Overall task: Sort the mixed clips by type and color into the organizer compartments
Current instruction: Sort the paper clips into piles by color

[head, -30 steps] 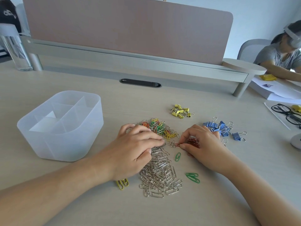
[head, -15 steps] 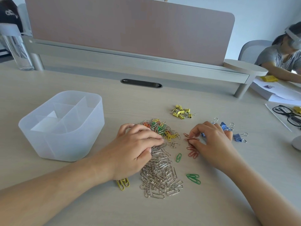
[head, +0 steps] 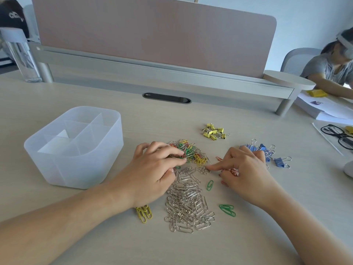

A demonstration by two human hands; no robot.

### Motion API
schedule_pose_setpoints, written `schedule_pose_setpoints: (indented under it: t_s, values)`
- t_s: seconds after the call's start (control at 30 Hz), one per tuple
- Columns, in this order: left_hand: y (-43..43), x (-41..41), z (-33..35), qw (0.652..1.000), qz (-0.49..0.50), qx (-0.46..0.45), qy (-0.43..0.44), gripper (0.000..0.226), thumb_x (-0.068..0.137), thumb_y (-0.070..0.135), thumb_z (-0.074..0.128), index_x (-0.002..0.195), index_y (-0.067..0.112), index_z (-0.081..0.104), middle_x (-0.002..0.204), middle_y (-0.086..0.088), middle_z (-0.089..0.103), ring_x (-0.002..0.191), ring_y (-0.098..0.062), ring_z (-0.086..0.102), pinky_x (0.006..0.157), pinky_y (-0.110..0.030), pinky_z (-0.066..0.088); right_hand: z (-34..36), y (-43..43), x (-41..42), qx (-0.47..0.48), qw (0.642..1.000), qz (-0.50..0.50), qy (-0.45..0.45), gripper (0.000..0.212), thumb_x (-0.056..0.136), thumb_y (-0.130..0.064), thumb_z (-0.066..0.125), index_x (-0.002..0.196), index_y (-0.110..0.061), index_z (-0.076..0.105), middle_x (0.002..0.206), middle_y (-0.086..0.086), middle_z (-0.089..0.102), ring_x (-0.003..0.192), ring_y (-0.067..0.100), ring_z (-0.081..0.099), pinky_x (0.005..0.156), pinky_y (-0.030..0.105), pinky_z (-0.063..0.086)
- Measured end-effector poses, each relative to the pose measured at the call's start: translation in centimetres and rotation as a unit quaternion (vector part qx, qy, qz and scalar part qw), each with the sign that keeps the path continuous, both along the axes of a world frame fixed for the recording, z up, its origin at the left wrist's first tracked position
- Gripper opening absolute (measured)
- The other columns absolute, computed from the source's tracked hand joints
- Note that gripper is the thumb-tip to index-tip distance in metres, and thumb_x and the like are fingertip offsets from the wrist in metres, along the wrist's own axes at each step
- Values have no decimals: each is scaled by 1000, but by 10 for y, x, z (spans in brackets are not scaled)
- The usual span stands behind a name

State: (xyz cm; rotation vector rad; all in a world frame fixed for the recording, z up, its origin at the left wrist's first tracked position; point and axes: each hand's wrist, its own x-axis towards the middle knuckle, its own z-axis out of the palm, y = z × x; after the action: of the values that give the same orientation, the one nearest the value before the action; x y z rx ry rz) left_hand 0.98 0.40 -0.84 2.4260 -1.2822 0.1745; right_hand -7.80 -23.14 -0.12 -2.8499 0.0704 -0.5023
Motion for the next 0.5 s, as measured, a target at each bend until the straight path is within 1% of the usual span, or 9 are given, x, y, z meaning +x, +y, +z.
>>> schedule_pose_setpoints:
  t_s: [0.07, 0.1, 0.17, 0.23, 0.3, 0.4, 0.5]
  values:
    - [0, 0, 0, 1000, 2, -2, 1, 66, 84, 41, 11, 134, 38, 55, 141, 28, 40, 131, 4, 22, 111, -35, 12, 0, -1, -1, 13, 1000, 9, -11, 41, 74, -28, 45, 88, -56, 70, 77, -15, 52, 89, 2, 43, 86, 16, 17]
    - [0, 0, 0, 1000, 2, -3, 3, 66, 84, 41, 12, 133, 39, 55, 140, 28, 41, 131, 3, 23, 111, -37, 14, 1, -2, -1, 17, 1000, 5, -18, 41, 74, -27, 45, 90, -56, 70, 77, -15, 52, 89, 2, 43, 85, 18, 18]
    - [0, 0, 0, 1000, -2, 5, 6, 64, 84, 40, 12, 133, 43, 53, 140, 28, 40, 132, 3, 22, 112, -38, 14, 2, -5, -1, 8, 999, -15, -28, 44, 75, -27, 44, 96, -56, 69, 78, -16, 50, 88, 2, 41, 78, 27, 18]
    - [0, 0, -1, 1000, -11, 21, 6, 63, 84, 40, 12, 136, 49, 48, 142, 29, 36, 134, 4, 19, 112, -36, 11, 2, -5, 0, -23, 999, -32, -15, 48, 75, -28, 40, 103, -58, 66, 80, -16, 49, 85, 4, 37, 75, 29, 15]
    - [0, -1, -2, 999, -17, 31, 2, 63, 84, 40, 13, 138, 49, 45, 144, 29, 34, 136, 1, 17, 112, -37, 10, 0, -4, 1, -47, 998, -37, 11, 50, 74, -31, 37, 106, -60, 63, 83, -17, 48, 87, 5, 36, 75, 28, 13]
    - [-1, -1, -4, 999, -14, 49, -3, 68, 83, 43, 9, 139, 44, 46, 147, 29, 31, 137, -1, 14, 112, -39, 9, 0, -3, 1, -43, 998, -36, 24, 48, 74, -32, 37, 101, -63, 63, 83, -17, 48, 89, 5, 37, 76, 27, 13]
    - [0, 0, -4, 999, -22, 36, 1, 65, 84, 41, 11, 134, 44, 52, 144, 28, 35, 135, 0, 17, 111, -35, 8, 3, -2, -1, -26, 999, -29, 14, 45, 74, -31, 39, 95, -60, 67, 80, -17, 49, 87, 4, 40, 76, 27, 15]
